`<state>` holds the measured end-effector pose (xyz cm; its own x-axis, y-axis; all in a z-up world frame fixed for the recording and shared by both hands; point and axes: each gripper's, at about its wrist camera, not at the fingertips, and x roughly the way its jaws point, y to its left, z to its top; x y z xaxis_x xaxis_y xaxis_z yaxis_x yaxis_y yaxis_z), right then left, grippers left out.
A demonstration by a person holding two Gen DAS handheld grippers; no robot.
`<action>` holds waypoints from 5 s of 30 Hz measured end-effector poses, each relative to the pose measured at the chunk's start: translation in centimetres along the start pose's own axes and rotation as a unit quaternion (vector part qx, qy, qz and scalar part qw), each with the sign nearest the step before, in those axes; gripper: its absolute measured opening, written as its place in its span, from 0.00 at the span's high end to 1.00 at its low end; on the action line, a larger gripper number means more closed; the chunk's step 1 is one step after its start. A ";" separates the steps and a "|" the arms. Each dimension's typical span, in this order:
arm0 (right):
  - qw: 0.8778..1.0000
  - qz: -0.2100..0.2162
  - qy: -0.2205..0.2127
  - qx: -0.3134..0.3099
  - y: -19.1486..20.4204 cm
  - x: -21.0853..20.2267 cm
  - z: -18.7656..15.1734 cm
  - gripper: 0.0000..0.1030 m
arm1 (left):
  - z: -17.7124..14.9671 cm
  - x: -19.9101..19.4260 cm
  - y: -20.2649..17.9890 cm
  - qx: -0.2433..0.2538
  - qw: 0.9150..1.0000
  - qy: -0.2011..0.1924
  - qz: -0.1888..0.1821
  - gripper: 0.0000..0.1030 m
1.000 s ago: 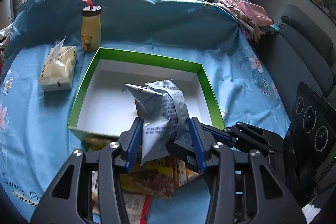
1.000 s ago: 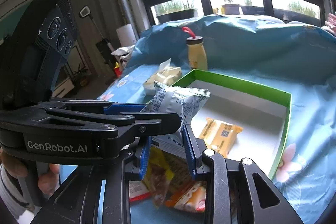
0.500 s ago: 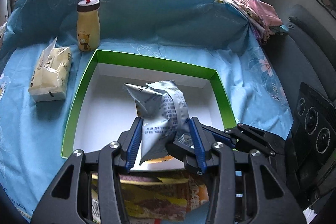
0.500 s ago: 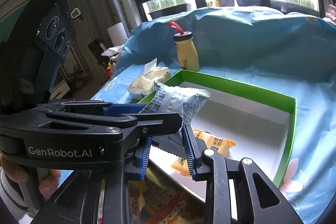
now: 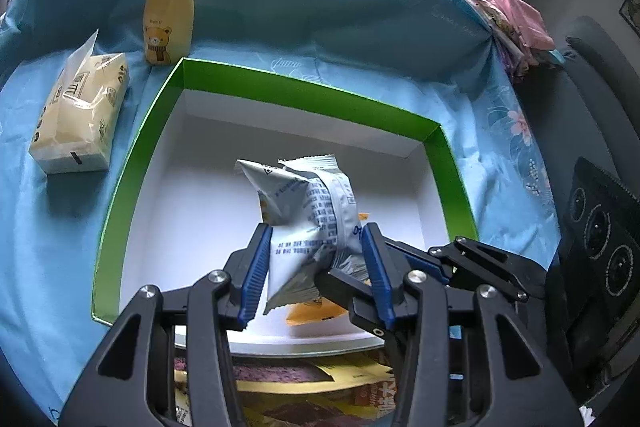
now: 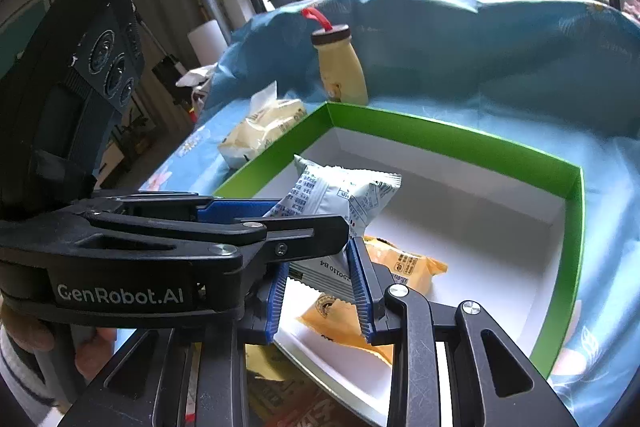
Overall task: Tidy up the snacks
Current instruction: 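Open the left gripper to release the silver-white packet into the box, then withdraw the left gripper and move it to the green-white packet, then close the left gripper on the green-white snack packet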
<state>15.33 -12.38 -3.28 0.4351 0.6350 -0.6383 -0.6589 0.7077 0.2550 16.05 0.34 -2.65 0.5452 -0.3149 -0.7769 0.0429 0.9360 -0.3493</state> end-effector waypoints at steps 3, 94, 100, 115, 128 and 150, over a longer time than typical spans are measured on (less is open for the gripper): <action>1.000 0.001 0.010 0.009 -0.2 0.6 0.0 0.69 | 0.0 0.5 0.3 -0.007 1.000 0.006 0.003 0.55; 0.999 -0.017 0.034 0.005 8.7 -7.3 -10.4 0.29 | -15.8 -10.9 9.3 -0.115 0.989 -0.061 0.072 0.01; 0.999 0.002 0.050 -0.022 10.8 -5.1 -10.6 0.29 | -16.0 -10.2 10.2 -0.119 0.989 -0.063 0.067 0.01; 0.996 0.021 0.062 -0.068 13.6 0.2 -10.1 0.31 | -14.5 -7.9 11.6 -0.099 0.992 -0.068 0.026 0.09; 0.994 0.028 0.079 -0.077 14.0 3.3 -9.1 0.53 | -13.0 -6.4 12.2 -0.103 0.994 -0.047 -0.007 0.35; 0.994 0.054 0.063 -0.077 13.5 1.8 -9.0 0.83 | -15.2 -8.6 10.5 -0.095 0.994 -0.049 0.003 0.64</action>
<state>1.70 -4.48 -7.58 0.2833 0.6537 -0.7018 -0.7878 0.5759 0.2184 -0.94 10.49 -7.57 0.6248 -0.2837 -0.7274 -0.1147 0.8882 -0.4449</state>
